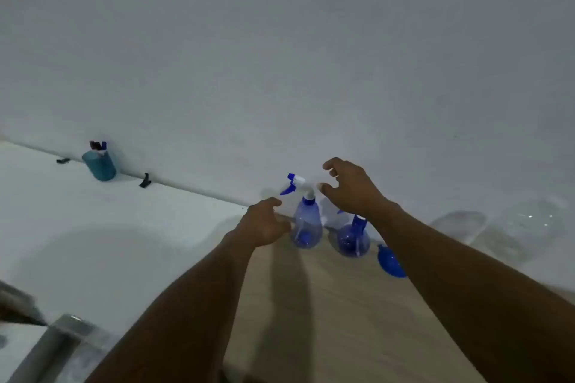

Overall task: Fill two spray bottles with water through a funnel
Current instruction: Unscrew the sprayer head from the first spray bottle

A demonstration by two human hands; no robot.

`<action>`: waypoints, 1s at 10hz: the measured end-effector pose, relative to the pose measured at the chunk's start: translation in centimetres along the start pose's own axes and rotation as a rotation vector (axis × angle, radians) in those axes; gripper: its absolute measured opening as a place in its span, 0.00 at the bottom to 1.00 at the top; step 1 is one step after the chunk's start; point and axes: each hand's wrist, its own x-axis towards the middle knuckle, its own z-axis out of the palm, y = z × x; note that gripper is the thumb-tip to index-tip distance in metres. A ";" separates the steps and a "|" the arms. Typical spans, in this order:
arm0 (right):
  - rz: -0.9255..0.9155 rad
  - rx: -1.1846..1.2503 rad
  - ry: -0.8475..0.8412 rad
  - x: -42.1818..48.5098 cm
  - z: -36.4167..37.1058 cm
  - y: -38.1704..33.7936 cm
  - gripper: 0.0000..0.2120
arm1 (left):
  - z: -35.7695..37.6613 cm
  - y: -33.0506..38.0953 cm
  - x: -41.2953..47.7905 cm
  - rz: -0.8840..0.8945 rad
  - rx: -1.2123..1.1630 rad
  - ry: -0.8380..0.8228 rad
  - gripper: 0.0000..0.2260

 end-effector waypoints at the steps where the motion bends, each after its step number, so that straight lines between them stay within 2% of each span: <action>1: 0.040 -0.041 0.008 2.0 3.3 -0.4 0.26 | 1.5 -1.3 2.6 0.088 -0.041 -0.021 0.30; 2: 0.043 -0.066 0.000 3.4 6.9 0.0 0.22 | 3.9 -3.0 5.3 0.128 -0.049 -0.045 0.35; 3: 0.041 -0.130 0.035 3.5 9.1 0.5 0.13 | 5.8 -4.2 6.9 0.102 -0.002 -0.100 0.40; 4: 0.029 -0.138 0.074 2.6 10.1 0.5 0.10 | 7.1 -5.3 6.7 0.184 0.107 -0.114 0.26; 5: 0.004 -0.115 0.059 0.3 10.1 -0.2 0.09 | 7.8 -6.2 4.9 0.223 -0.239 -0.131 0.11; 6: -0.011 -0.123 0.023 -3.0 9.8 -0.9 0.08 | 7.9 -6.7 0.9 0.157 -0.142 -0.038 0.28; 8: -0.070 -0.194 0.070 -9.7 10.3 -1.3 0.14 | 9.0 -7.6 -4.1 0.190 -0.254 -0.068 0.31; 10: -0.074 -0.266 0.123 -13.6 10.7 -1.4 0.16 | 10.4 -8.1 -7.2 0.228 -0.213 -0.078 0.31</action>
